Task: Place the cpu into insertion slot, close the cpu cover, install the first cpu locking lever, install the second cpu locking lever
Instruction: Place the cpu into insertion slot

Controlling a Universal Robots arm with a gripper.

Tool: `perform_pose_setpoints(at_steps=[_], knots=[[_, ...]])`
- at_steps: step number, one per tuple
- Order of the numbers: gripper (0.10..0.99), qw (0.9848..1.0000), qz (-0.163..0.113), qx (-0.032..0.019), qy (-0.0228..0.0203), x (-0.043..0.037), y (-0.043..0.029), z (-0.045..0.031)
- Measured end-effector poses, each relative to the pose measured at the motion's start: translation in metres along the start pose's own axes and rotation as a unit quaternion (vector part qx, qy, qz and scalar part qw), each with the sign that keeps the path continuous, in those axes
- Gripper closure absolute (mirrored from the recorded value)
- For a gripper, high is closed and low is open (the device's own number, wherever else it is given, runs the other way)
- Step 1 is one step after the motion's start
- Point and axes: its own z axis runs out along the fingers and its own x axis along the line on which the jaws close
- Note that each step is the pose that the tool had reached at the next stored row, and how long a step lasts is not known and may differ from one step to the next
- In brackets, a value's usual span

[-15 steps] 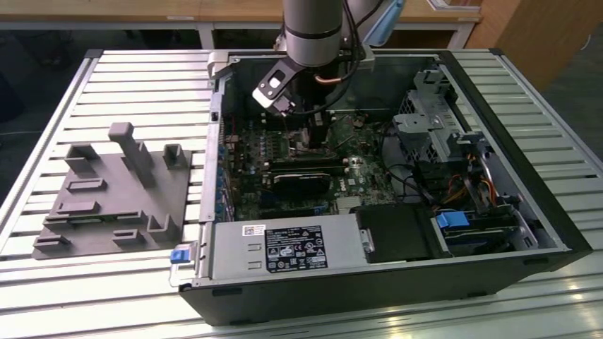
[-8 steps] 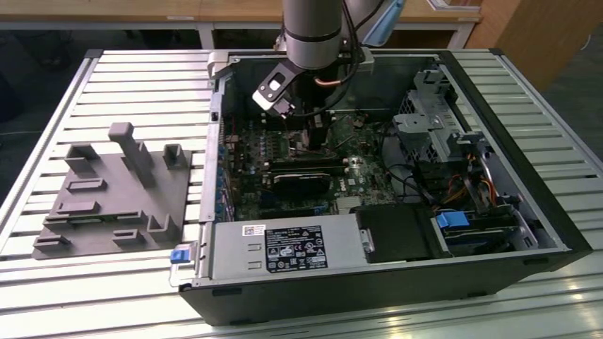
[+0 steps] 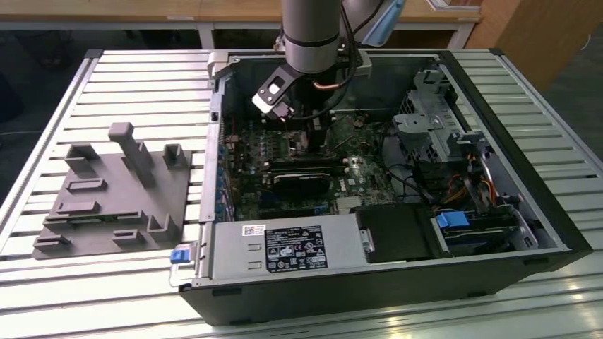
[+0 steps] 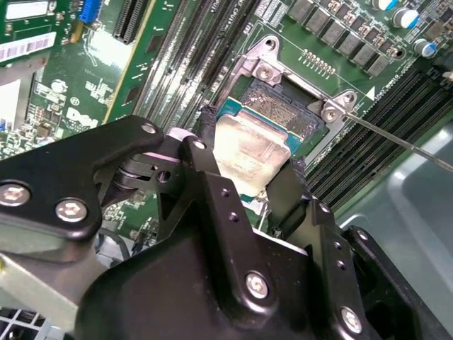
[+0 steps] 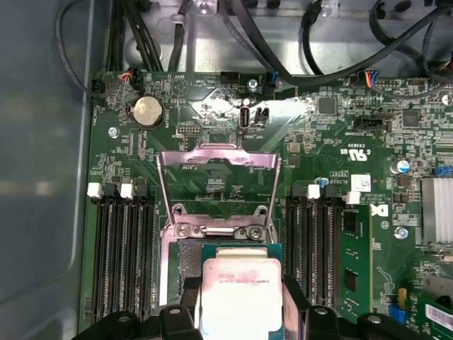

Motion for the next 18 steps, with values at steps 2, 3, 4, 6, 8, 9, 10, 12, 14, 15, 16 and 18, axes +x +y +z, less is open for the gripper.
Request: perform_pose_setpoints(at_steps=[2, 3, 4, 6, 8, 9, 10, 12, 14, 15, 16, 18], knots=[[0.545, 1.0, 0.0, 0.0, 0.0001, 0.002, -0.0007, 0.001], [0.545, 1.0, 0.0, 0.0, 0.0, 0.0028, -0.001, 0.0014], [0.545, 1.0, 0.0, 0.0, 0.0001, 0.0036, -0.0013, 0.0018], [0.545, 1.0, 0.0, -0.0001, 0.0001, 0.005, -0.0018, 0.0028], [0.545, 1.0, 0.0, -0.0001, 0.0001, 0.0063, -0.0023, 0.0041], [0.545, 1.0, 0.0, -0.0001, 0.0001, 0.0068, -0.0025, 0.005], [0.545, 1.0, -0.001, 0.0, 0.0001, 0.0075, -0.0027, 0.006], [0.545, 1.0, -0.001, 0.0, 0.0002, 0.0085, -0.0031, 0.0082], [0.545, 1.0, -0.001, 0.0, 0.0002, 0.0087, -0.0033, 0.0106], [0.545, 1.0, 0.0, -0.0001, 0.0001, 0.0088, -0.0035, 0.0117], [0.545, 1.0, 0.0, 0.0, 0.0001, 0.0088, -0.0037, 0.0125], [0.545, 1.0, 0.001, -0.0001, 0.0, 0.009, -0.0044, 0.0138]])
